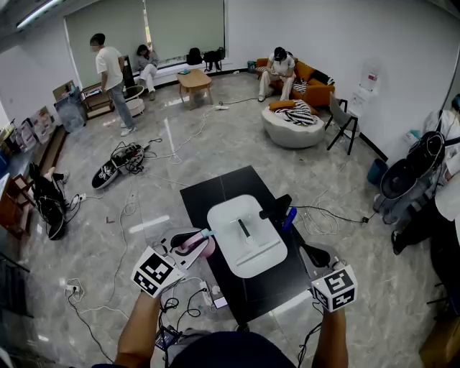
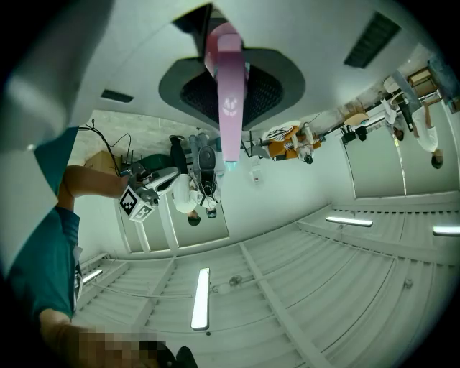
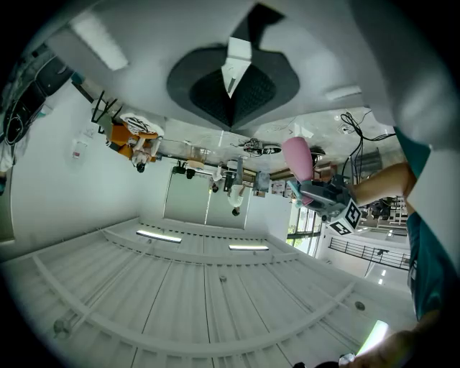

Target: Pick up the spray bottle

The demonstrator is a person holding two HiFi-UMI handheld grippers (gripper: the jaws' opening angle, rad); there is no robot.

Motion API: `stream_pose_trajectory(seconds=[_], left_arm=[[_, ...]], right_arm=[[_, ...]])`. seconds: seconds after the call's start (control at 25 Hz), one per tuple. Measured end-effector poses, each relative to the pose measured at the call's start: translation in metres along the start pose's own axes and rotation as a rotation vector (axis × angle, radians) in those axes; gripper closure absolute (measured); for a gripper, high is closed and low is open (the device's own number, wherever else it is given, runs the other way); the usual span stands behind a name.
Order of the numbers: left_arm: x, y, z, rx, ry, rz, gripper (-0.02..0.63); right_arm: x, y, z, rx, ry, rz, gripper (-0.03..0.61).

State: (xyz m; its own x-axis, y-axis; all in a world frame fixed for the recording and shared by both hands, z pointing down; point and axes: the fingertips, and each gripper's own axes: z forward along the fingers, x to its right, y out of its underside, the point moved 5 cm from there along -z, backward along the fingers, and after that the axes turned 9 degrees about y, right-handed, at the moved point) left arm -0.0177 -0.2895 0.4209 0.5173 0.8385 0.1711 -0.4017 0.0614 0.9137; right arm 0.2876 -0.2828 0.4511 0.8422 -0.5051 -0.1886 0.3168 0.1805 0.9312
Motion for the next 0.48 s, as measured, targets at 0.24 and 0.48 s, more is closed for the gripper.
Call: stream_pose_trajectory(seconds=[0.24,0.48], left_arm=[[-0.001,0.005,0.007,-0.009,0.014,-0.009,0.543],[-0.008,0.011,0.011,-0.014,0.022,-0.021,0.543]], right_arm=[[0.003,0.003,0.002,-0.013,0.005,0.005,0.571],[0.001,0.003,0.009,-0.022,0.006,0.008,0.571]])
